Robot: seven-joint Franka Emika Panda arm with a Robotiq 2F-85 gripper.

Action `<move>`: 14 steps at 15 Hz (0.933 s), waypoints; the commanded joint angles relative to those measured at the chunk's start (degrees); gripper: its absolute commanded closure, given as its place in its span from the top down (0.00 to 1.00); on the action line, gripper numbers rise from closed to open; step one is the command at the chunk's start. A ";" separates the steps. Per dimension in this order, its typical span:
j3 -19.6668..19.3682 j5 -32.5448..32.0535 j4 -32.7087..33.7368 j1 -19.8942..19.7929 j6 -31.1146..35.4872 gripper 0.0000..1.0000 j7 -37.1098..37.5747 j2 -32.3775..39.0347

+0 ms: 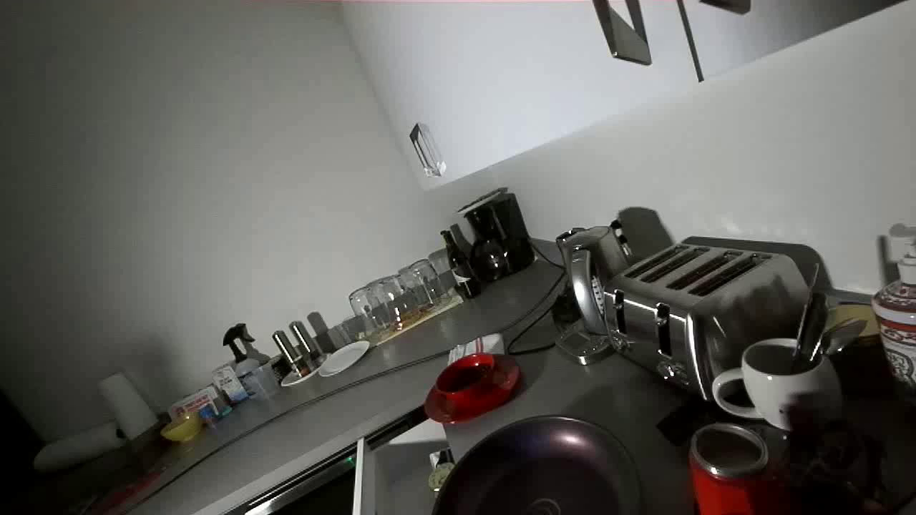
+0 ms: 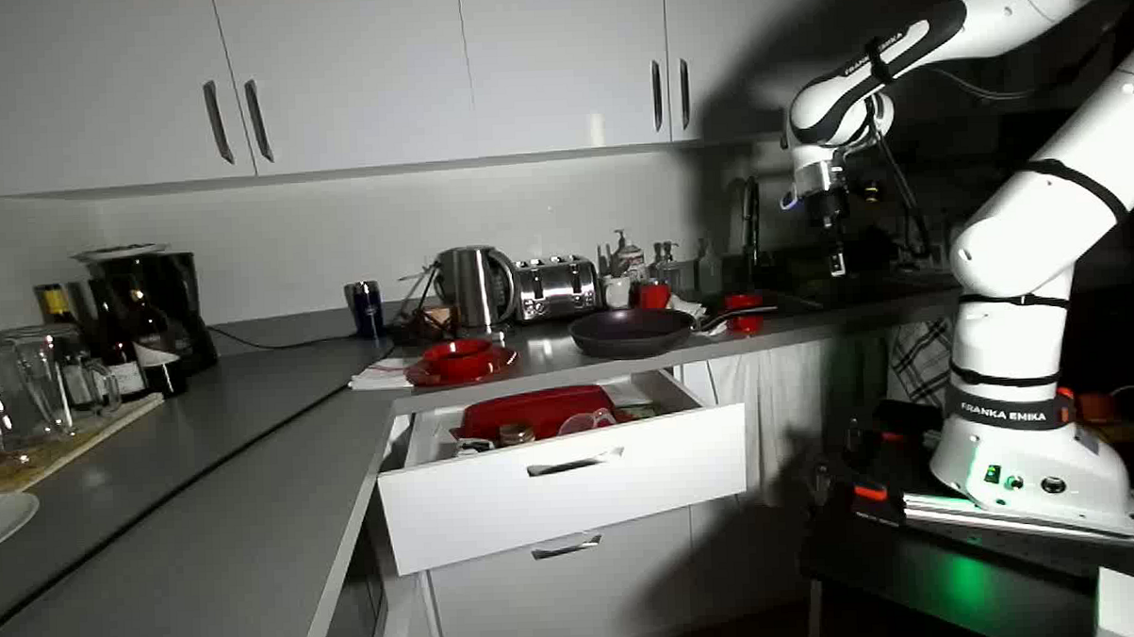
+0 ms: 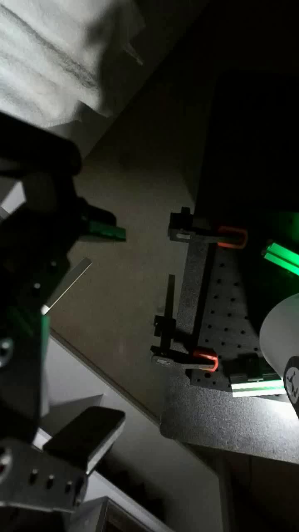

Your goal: Use the cloth to wipe the plate

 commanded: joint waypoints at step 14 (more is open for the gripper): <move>1.43 0.42 0.02 -0.88 1.27 1.00 -0.59 1.39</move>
